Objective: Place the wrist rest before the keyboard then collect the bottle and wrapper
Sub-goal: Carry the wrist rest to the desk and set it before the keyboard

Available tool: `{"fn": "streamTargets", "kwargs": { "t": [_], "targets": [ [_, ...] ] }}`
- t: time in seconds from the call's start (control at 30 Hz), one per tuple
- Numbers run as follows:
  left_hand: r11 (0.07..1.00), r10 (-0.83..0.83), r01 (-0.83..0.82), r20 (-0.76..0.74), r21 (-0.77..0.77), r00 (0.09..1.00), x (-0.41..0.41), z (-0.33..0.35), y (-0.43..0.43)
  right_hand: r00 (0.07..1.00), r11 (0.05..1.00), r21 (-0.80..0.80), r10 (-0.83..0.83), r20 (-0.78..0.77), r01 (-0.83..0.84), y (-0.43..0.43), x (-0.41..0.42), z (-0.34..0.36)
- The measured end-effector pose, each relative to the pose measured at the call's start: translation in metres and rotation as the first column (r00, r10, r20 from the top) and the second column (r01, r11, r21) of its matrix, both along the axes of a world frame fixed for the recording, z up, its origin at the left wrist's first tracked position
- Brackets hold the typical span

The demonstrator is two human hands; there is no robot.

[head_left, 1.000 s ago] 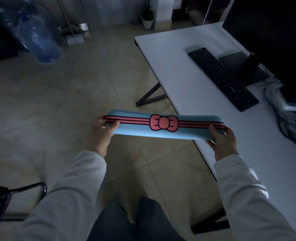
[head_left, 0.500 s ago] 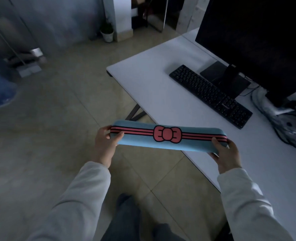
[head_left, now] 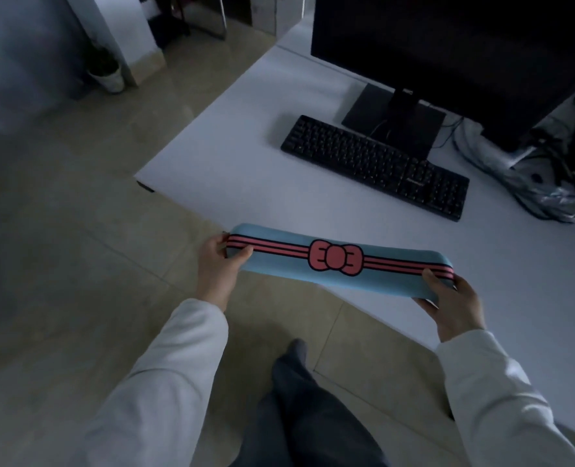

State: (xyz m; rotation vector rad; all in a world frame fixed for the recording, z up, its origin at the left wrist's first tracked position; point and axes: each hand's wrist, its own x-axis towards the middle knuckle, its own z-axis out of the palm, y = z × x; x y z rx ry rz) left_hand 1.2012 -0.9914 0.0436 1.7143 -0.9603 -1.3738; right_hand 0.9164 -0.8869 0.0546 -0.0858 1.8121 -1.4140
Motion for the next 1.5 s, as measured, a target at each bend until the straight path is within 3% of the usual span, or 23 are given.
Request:
{"fn": "streamTargets", "kwargs": {
  "t": [0.3,0.63,0.93,1.13,1.27,1.4,1.5],
  "targets": [
    [0.980,-0.189,0.197,0.177,-0.032,0.966,-0.033,0.000,-0.079,0.974,0.980,0.015,-0.201,0.104,0.201,-0.026,-0.005,-0.015],
    [0.920,-0.388,0.389,0.241,0.043,0.890,-0.054,-0.023,-0.144,0.919,0.910,0.186,-0.388,0.064,0.371,-0.041,0.006,-0.030],
    [0.756,-0.639,0.648,0.322,0.094,0.699,-0.070,-0.040,-0.202,0.833,0.789,0.321,-0.554,0.003,0.524,-0.045,0.049,-0.038],
    [0.661,-0.712,0.743,0.403,0.107,0.575,-0.079,-0.047,-0.214,0.785,0.720,0.363,-0.617,-0.055,0.591,-0.037,0.071,-0.052],
    [0.623,-0.724,0.775,0.453,0.105,0.520,-0.081,-0.052,-0.219,0.806,0.709,0.423,-0.584,-0.095,0.564,-0.036,0.070,-0.061],
    [0.617,-0.684,0.785,0.534,0.060,0.497,-0.080,-0.051,-0.224,0.878,0.642,0.606,-0.412,-0.244,0.469,-0.033,0.065,-0.059],
    [0.617,-0.685,0.785,0.533,0.062,0.496,-0.080,-0.051,-0.229,0.858,0.618,0.598,-0.415,-0.303,0.511,-0.030,0.061,-0.055]
  ]
}}
